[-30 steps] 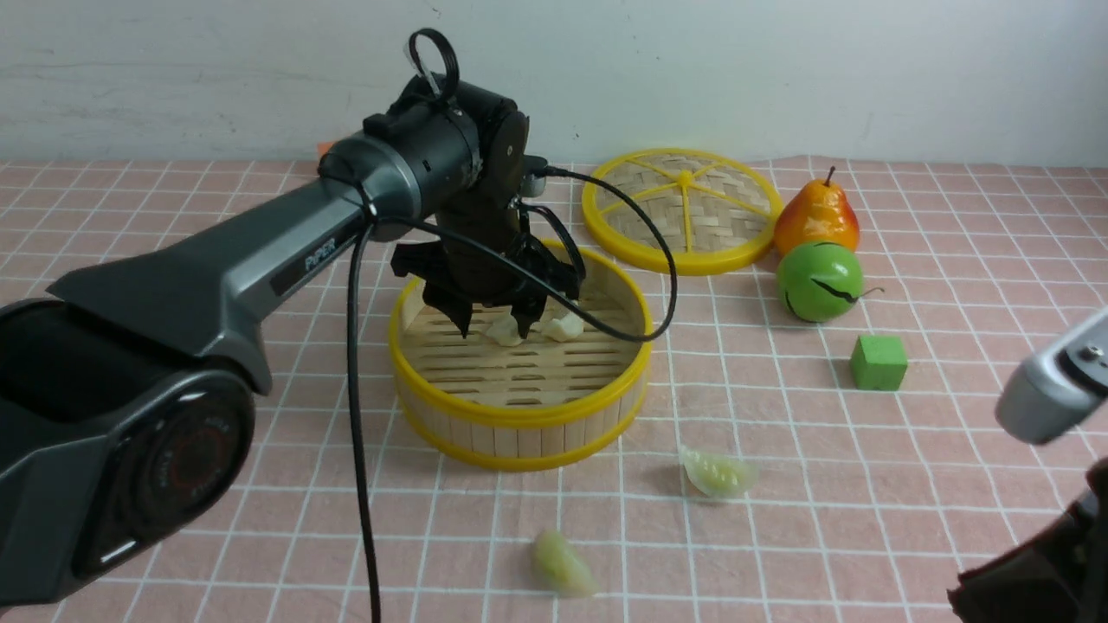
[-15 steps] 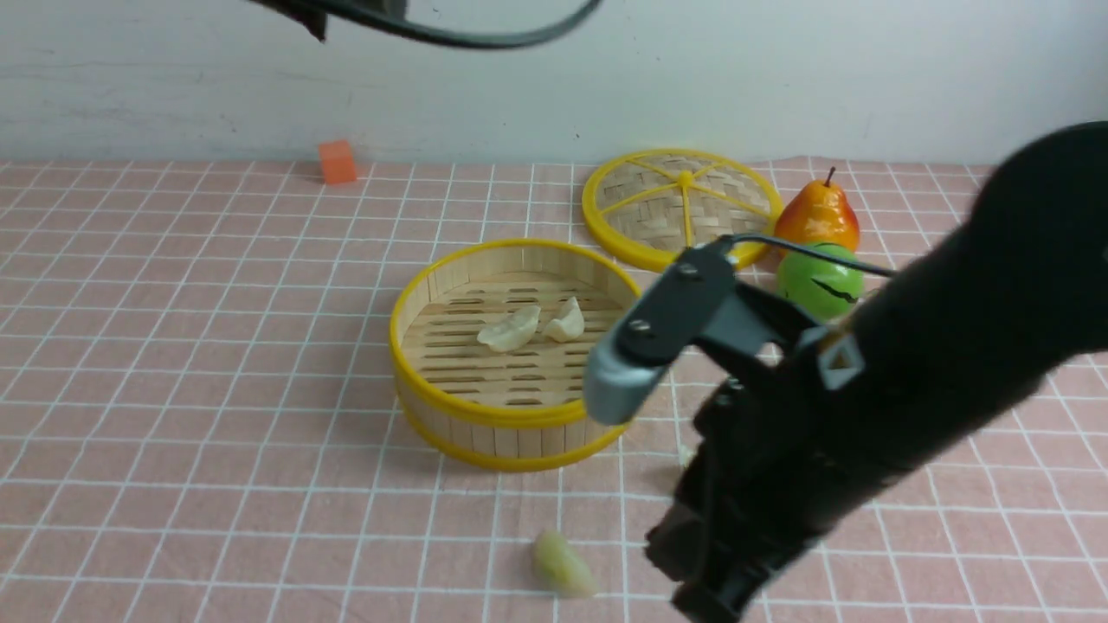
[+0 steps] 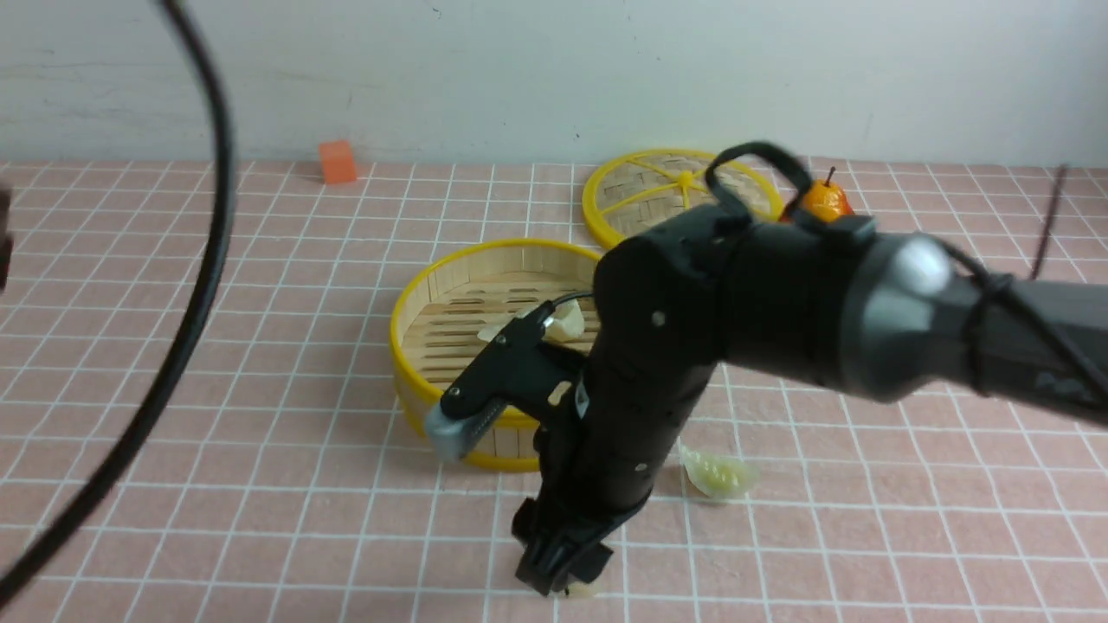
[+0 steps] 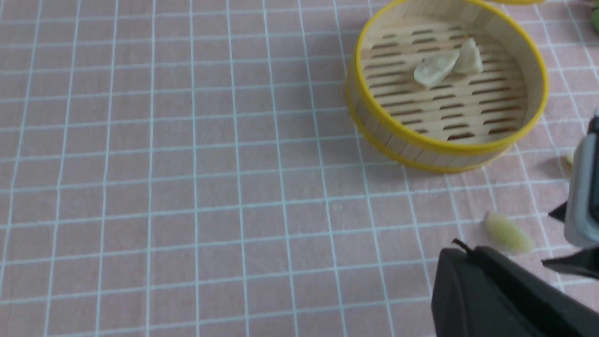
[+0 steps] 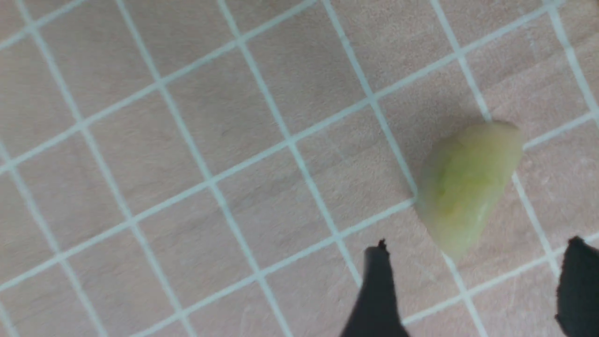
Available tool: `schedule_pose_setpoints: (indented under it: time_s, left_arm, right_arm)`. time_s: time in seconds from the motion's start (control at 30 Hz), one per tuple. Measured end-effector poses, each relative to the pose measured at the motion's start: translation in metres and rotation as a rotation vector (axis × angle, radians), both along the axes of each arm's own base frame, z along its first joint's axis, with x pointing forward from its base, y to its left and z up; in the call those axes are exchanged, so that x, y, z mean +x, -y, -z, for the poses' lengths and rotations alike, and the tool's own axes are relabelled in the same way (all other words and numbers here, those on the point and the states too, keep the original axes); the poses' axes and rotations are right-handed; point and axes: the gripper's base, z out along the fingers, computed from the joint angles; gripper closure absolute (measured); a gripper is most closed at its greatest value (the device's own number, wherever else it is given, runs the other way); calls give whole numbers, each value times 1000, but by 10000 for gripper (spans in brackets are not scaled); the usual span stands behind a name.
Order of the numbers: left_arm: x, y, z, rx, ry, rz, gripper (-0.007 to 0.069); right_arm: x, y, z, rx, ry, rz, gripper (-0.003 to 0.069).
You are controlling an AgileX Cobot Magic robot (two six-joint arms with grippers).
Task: Put the dumplings into the steamer on the table with the pink tablecloth.
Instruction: 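Reach for and grasp a dumpling lying on the table beside the steamer, then place the dumpling in the bamboo steamer basket with the right gripper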
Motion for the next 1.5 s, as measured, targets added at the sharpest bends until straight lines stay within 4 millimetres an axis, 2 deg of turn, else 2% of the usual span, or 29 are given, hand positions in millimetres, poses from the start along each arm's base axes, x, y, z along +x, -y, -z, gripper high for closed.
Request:
schedule_pose_setpoints:
  time_s: [0.1, 0.2, 0.27, 0.37, 0.4, 0.43, 0.57, 0.63, 0.77, 0.83, 0.9, 0.93, 1.0, 1.03, 1.1, 1.13, 1.23, 1.33, 1.43, 1.47, 1.5]
  left_arm:
    - [-26, -11, 34, 5, -27, -5, 638]
    - [-36, -16, 49, 7, -43, -9, 638]
    - [-40, -18, 55, 8, -48, -9, 638]
    - [-44, -19, 55, 1, -34, -9, 638]
    - [-44, -20, 55, -1, -30, -9, 638]
    - [-45, -20, 54, -4, -25, -9, 638]
    - [-46, -20, 54, -9, -20, -6, 638]
    - [-46, -19, 54, -12, -20, -4, 638]
    - [-45, -19, 53, -18, -11, -2, 638]
    - [-45, -19, 52, -20, -3, 0, 638]
    - [-45, -19, 52, -21, -2, 0, 638]
    - [-45, -19, 52, -21, -2, 0, 638]
    - [-45, -19, 52, -21, -1, 0, 638]
    - [-44, -19, 52, -22, 0, 0, 638]
    - [-44, -19, 52, -22, 0, 0, 638]
    - [-44, -19, 52, -22, 0, 0, 638]
    - [-44, -19, 52, -19, 2, -2, 638]
    - [-44, -19, 52, -15, 4, -4, 638]
    - [-44, -20, 52, -12, 6, -5, 638]
    - [-44, -20, 52, -11, 8, -5, 638]
    - [-44, -20, 52, -10, 8, -6, 638]
  right_arm:
    - [13, -8, 32, -42, -2, 45, 95]
    - [19, -12, 50, -45, 2, 83, 106]
    - [21, -13, 57, -53, 1, 93, 162]
    - [22, -15, 55, -49, 4, 94, 360]
    - [23, -15, 53, -52, 1, 93, 412]
    - [24, -17, 47, -52, 0, 91, 424]
    - [31, -22, 27, -63, 15, 76, 411]
    - [42, -29, -6, -34, 86, 66, 411]
    - [62, -40, -56, 70, 243, 88, 411]
    - [75, -44, -66, 127, 287, 134, 411]
    - [81, -45, -66, 146, 300, 154, 411]
    - [92, -48, -55, 152, 302, 182, 411]
    - [98, -50, -47, 150, 299, 194, 411]
    - [108, -51, -29, 136, 283, 211, 411]
    - [114, -51, -13, 115, 265, 222, 411]
    - [119, -50, 2, 93, 246, 227, 411]
    - [125, -48, 22, 62, 215, 240, 411]
    - [126, -46, 21, 67, 217, 245, 375]
    - [126, -44, 14, 59, 211, 251, 285]
    - [124, -41, 2, 43, 200, 253, 215]
    - [123, -40, -3, 41, 199, 253, 181]
